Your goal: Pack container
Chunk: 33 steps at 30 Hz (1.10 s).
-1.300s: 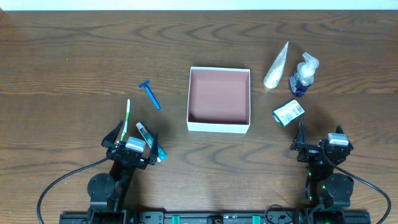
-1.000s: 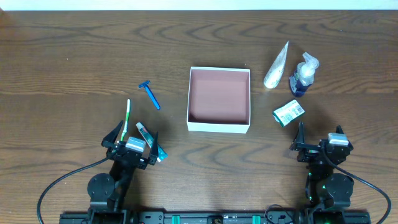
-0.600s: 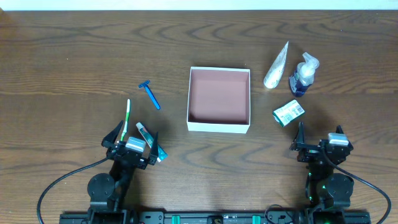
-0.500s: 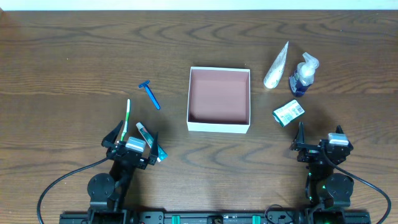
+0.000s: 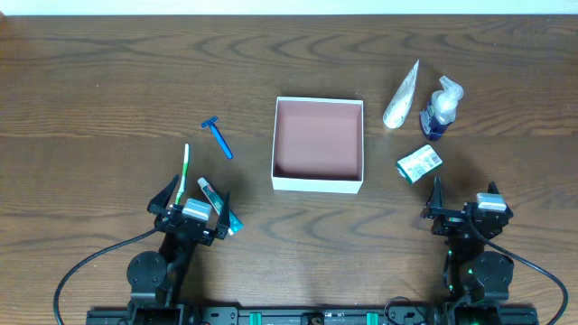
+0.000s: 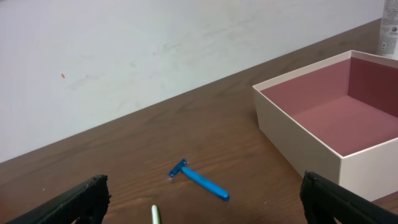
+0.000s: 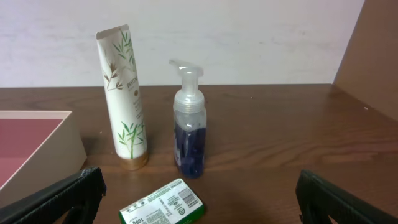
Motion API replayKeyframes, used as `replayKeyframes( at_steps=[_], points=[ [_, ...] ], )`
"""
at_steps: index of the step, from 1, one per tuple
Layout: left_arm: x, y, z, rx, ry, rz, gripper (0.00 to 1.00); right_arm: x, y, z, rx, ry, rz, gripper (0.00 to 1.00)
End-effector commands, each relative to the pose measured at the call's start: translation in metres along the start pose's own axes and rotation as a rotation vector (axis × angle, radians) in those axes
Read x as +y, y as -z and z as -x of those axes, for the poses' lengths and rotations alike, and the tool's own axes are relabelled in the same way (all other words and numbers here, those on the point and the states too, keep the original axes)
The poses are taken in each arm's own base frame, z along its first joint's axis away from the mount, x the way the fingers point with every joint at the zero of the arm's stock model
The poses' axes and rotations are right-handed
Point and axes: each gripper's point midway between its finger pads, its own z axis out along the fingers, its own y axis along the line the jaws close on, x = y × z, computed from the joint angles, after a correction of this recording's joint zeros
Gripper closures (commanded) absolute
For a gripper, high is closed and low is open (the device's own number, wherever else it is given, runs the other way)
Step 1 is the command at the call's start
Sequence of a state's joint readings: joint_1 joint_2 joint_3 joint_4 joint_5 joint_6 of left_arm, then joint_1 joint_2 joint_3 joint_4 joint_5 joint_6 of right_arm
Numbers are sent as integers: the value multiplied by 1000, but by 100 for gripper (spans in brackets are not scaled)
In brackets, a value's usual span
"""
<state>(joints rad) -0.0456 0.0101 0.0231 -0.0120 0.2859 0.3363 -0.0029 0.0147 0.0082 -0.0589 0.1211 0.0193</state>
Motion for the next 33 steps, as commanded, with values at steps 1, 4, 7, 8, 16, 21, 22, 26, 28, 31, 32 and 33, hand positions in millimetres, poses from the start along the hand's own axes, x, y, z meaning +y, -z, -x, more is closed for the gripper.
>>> replayKeyframes(
  at_steps=[1,4,7,8,16,21,22,26,28,31,32,33],
  points=[
    [-5,-1,-15,41,20,-22,2,-4,0,1,-7,-19,-20,1],
    [-5,-1,-15,41,20,-22,2,2,0,1,-5,-24,17,1],
    [-5,-1,-15,41,20,-22,2,18,1,0,0,-27,106,1],
    [-5,-1,-15,41,20,-22,2,23,2,-1,4,-25,138,1],
    [-5,-1,-15,41,20,-22,2,33,5,7,19,-33,199,1],
    [-5,-1,-15,41,20,-22,2,33,3,4,61,-32,196,1],
    [-5,-1,-15,41,20,-22,2,34,3,2,74,-32,199,1],
    [-5,-1,-15,41,20,-22,2,34,-1,-2,137,-31,196,1],
    [-5,-1,-15,41,20,-22,2,35,-3,4,164,-31,195,1],
    [-5,-1,-15,41,20,-22,2,36,-8,25,203,-30,195,1],
    [-5,-1,-15,41,20,-22,2,37,-11,34,220,-29,197,1],
    [-5,-1,-15,41,20,-22,2,39,-14,48,245,-28,201,1]
  ],
)
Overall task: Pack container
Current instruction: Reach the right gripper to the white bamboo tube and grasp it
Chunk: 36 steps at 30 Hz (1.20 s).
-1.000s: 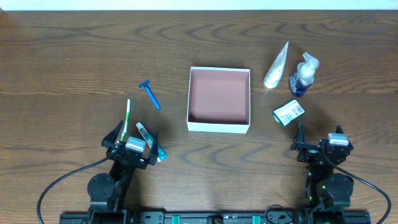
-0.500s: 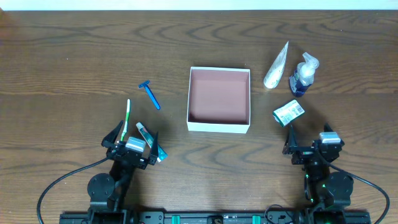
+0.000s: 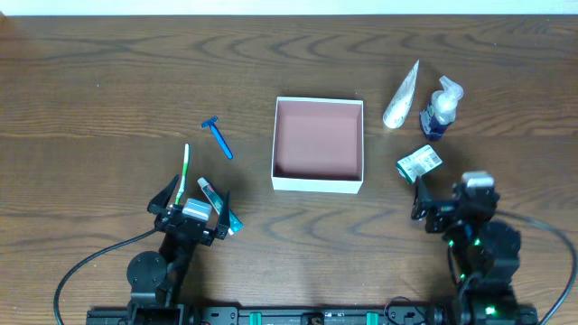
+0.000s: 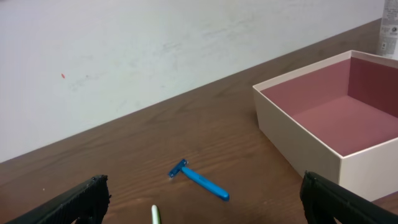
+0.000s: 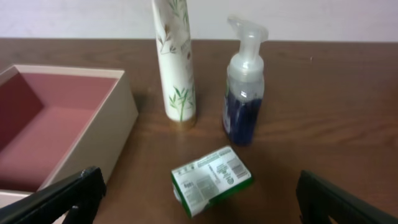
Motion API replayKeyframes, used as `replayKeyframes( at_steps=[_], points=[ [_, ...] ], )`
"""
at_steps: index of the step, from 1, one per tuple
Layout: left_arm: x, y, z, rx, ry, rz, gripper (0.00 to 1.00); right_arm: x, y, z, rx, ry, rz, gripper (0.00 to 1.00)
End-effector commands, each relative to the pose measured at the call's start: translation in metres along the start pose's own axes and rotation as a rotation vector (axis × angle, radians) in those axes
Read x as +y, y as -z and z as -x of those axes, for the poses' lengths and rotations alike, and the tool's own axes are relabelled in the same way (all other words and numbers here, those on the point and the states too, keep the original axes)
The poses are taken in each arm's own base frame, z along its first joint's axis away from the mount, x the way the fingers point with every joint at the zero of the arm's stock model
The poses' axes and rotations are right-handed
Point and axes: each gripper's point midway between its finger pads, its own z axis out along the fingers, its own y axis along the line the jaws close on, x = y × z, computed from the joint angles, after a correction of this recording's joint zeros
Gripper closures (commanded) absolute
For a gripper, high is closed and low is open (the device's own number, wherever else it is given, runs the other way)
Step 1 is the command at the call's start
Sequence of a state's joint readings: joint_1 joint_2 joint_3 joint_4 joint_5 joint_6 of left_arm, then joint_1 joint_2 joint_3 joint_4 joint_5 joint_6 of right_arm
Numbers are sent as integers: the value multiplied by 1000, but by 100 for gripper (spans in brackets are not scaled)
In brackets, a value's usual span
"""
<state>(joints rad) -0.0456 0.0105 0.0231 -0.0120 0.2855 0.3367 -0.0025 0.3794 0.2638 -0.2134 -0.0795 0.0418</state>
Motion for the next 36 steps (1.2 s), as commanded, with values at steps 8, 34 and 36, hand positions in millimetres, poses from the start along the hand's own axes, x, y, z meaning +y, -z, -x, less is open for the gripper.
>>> replayKeyframes(
  at_steps=[8,34,36],
  points=[
    [-5,-1,-15,40,21,-22,2,35,-3,142,248,11,105,1],
    [-5,-1,-15,40,21,-22,2,57,-131,128,599,-178,54,1],
    [-5,-1,-15,40,21,-22,2,52,-138,119,622,-170,21,1]
  ],
)
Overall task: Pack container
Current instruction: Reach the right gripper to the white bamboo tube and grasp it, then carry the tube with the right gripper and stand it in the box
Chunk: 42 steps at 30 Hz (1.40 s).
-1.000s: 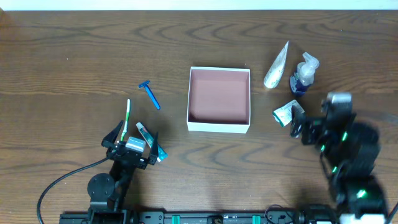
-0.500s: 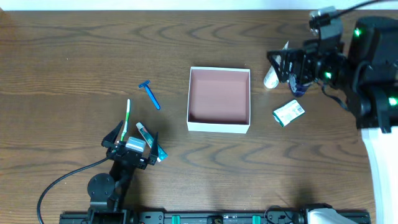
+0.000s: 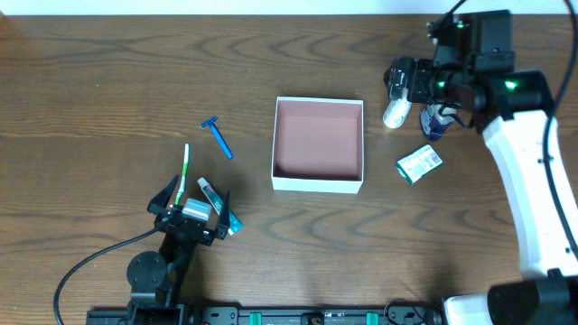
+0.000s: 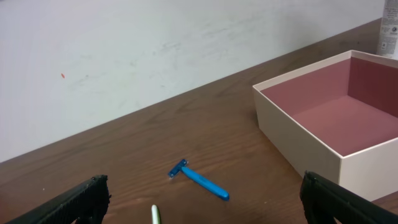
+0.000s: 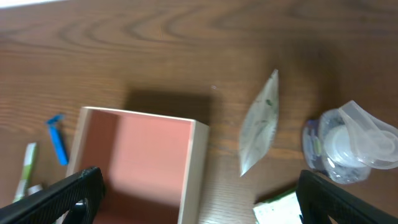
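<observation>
The white box with a pink inside [image 3: 318,144] sits open at mid-table, also in the right wrist view [image 5: 137,162]. Behind its right side lie a white tube [image 3: 394,106] [image 5: 260,124], a blue pump bottle [image 3: 440,113] [image 5: 348,143] and a green soap packet [image 3: 418,164] [image 5: 280,208]. My right gripper [image 3: 408,83] [image 5: 199,202] hangs open high over the tube, looking down, holding nothing. My left gripper [image 3: 191,213] [image 4: 202,208] rests open near the front left, beside a toothbrush [image 3: 184,171] and a small toothpaste tube [image 3: 217,206]. A blue razor [image 3: 217,137] [image 4: 199,179] lies left of the box.
The right arm [image 3: 533,171] stretches from the front right corner to the back right, passing over the table beside the soap packet. The table's far edge [image 3: 271,13] runs close behind the right gripper.
My right gripper has gone from low near the front edge, by the soap packet, to high over the white tube at the back right, now looking straight down. The left arm has not moved.
At first both grippers rested open at the front edge, the right one facing the tube, bottle and soap packet. Then the right one stood raised and closer to the soap packet. Now it is over the tube. Nothing on the table has shifted.
</observation>
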Motion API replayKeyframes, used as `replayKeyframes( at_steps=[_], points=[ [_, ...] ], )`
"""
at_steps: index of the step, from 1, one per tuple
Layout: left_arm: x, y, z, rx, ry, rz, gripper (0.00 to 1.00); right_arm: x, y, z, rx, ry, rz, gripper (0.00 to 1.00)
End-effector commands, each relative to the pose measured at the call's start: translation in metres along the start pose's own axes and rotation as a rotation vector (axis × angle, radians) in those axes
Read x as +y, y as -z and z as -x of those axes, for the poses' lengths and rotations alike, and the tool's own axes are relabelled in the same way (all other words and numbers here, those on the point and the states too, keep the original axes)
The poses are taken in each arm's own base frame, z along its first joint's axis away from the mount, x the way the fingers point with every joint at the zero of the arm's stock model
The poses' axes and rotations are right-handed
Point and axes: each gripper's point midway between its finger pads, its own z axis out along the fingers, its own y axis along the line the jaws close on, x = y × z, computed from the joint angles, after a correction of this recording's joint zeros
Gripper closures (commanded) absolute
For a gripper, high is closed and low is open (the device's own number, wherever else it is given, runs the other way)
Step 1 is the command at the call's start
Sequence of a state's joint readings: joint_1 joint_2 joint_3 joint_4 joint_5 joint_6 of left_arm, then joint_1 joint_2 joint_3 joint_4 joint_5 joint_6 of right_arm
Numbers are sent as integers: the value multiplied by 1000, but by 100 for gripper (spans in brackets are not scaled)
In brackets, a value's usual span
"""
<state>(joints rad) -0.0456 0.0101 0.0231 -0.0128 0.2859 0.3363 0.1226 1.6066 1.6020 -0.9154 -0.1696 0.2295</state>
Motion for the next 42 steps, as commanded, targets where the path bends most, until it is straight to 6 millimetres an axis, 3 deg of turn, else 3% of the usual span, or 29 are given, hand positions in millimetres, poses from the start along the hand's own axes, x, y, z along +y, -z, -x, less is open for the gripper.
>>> replayKeyframes(
  at_steps=[1,6,12,19,26,32,42],
  points=[
    [-5,-1,-15,40,20,-22,2,-16,-13,2,4,-19,-104,1],
    [-5,-1,-15,40,20,-22,2,-40,-30,4,-2,-100,-227,6],
    [-5,-1,-15,40,20,-22,2,-42,-45,8,-7,-102,-227,12],
    [-5,-1,-15,40,20,-22,2,-40,-56,5,5,-120,-229,41],
    [-5,-1,-15,40,20,-22,2,-39,-63,3,9,-140,-231,62],
    [-5,-1,-15,40,20,-22,2,-36,-66,3,11,-133,-227,99],
    [-5,-1,-15,40,20,-22,2,-37,-66,6,-4,-121,-238,99]
  ],
)
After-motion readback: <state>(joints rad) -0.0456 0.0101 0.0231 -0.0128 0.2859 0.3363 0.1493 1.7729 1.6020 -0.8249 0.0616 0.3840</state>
